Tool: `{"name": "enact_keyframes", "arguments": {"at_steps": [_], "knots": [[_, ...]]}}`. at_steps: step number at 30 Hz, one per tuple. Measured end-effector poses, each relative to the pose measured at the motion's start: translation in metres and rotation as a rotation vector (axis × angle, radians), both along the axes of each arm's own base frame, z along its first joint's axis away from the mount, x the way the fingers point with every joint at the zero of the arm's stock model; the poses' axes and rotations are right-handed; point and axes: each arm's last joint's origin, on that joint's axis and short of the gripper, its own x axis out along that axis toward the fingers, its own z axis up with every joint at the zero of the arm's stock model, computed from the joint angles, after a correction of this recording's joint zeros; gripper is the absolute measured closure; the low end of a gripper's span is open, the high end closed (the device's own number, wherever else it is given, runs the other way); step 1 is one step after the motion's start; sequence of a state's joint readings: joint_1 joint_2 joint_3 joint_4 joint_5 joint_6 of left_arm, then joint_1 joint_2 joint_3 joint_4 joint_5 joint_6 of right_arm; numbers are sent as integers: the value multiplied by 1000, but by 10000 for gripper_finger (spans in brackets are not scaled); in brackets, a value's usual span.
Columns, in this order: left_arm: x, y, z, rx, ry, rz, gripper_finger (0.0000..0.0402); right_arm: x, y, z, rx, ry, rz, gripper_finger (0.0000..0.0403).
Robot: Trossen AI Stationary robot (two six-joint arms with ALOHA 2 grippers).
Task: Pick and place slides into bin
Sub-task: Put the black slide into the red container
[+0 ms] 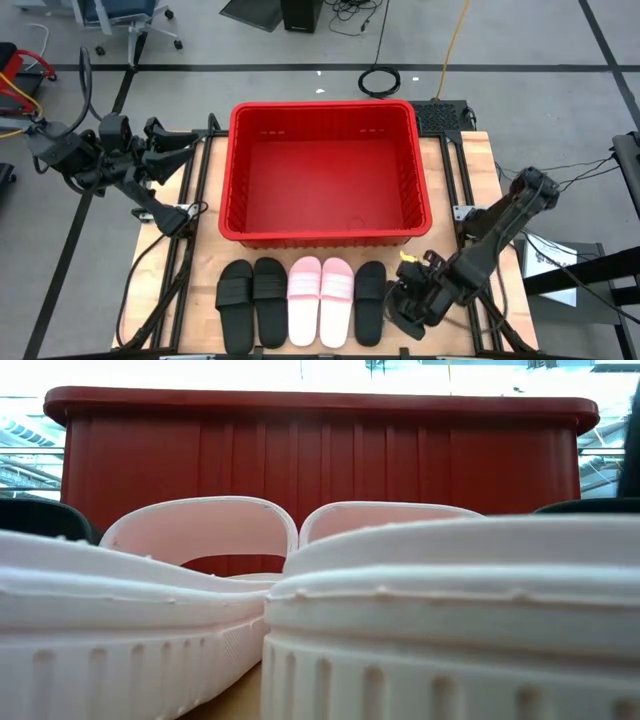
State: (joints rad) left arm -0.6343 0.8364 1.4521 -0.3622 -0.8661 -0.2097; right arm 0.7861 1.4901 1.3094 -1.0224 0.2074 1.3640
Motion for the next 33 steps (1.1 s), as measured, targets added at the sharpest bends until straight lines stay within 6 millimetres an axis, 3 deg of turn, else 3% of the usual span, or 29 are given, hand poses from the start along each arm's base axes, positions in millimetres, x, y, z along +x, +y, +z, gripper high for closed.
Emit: {"name": "enact_keyframes", "arguments": {"at_steps": [7, 13, 19, 24, 28, 33], "knots": [[0, 0, 0, -14, -4, -3, 188, 18, -19, 44, 173, -336, 91, 400], [-1, 1, 4, -32, -38, -1, 188, 47, -44, 95, 202, -833, 183, 400], [-3, 2, 12, -36, -105, 12, 188, 61, -81, 153, -26, -1424, 213, 400], [-4, 3, 15, -36, -129, 18, 188, 56, -113, 186, -324, -1746, 172, 400], [-4, 3, 16, -41, -135, 18, 188, 51, -135, 201, -618, -1882, 108, 400], [-5, 3, 16, -35, -140, 21, 188, 46, -157, 222, -842, -1879, 59, 400]]}}
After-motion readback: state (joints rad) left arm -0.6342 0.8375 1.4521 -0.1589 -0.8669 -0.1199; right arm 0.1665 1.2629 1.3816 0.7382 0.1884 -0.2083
